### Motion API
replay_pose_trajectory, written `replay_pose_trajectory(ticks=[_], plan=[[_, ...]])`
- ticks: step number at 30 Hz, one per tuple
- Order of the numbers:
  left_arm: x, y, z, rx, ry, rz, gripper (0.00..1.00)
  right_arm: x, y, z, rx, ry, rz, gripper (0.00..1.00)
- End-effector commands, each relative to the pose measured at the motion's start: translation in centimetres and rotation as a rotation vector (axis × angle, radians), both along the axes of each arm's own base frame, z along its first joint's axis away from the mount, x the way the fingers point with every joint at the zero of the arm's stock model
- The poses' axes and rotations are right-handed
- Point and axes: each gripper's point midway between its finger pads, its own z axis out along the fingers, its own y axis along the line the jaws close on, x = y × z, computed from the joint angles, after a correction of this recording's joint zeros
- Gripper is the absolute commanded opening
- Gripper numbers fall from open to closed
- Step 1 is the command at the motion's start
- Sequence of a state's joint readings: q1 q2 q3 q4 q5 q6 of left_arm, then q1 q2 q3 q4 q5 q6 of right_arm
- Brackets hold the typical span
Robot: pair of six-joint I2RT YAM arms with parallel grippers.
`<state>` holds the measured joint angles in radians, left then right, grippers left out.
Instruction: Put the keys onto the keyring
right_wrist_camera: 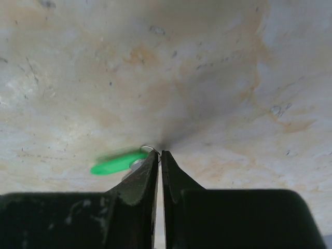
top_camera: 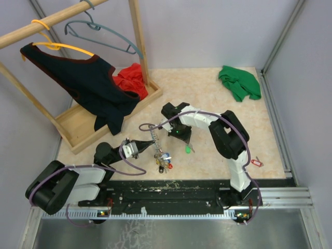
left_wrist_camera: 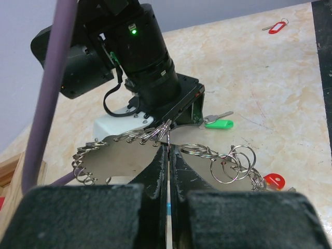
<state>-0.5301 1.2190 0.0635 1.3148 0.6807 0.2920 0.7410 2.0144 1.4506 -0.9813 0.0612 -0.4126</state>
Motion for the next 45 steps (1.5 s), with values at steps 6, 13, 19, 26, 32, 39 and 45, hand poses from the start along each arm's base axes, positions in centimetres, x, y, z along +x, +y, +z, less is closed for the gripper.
replay_pose_trajectory(ticks=[6,13,19,26,32,39,45], plan=[[0.3,-0.4,1.7,-0.027,-0.051,-0.014,0.0,2.0,3.6,2.9,0.202,-0.088,-0.006,0.3],[0.4,-0.3,1.6,-0.027,-0.047,-0.012,0.0,1.5,3.3,5.6,0.396,-0.173,-0.126,0.34],[0.4,-0.3,1.6,-0.027,-0.046,-0.009,0.0,1.1,3.3,6.7,0.551,-0.197,-0.204,0.34],[0.5,-0.4,1.5,-0.024,-0.044,-0.01,0.0,0.3,3.5,6.3,0.825,-0.248,-0.181,0.3],[0.4,-0.4,1.5,-0.026,-0.045,-0.013,0.0,0.9,3.8,6.3,0.937,-0.374,-0.156,0.29],[0.4,-0.4,1.6,-0.028,-0.047,-0.015,0.0,1.6,3.3,5.9,0.938,-0.388,-0.298,0.25],[0.4,-0.5,1.5,-0.027,-0.045,-0.018,0.0,1.1,2.9,5.6,0.997,-0.409,-0.392,0.24]])
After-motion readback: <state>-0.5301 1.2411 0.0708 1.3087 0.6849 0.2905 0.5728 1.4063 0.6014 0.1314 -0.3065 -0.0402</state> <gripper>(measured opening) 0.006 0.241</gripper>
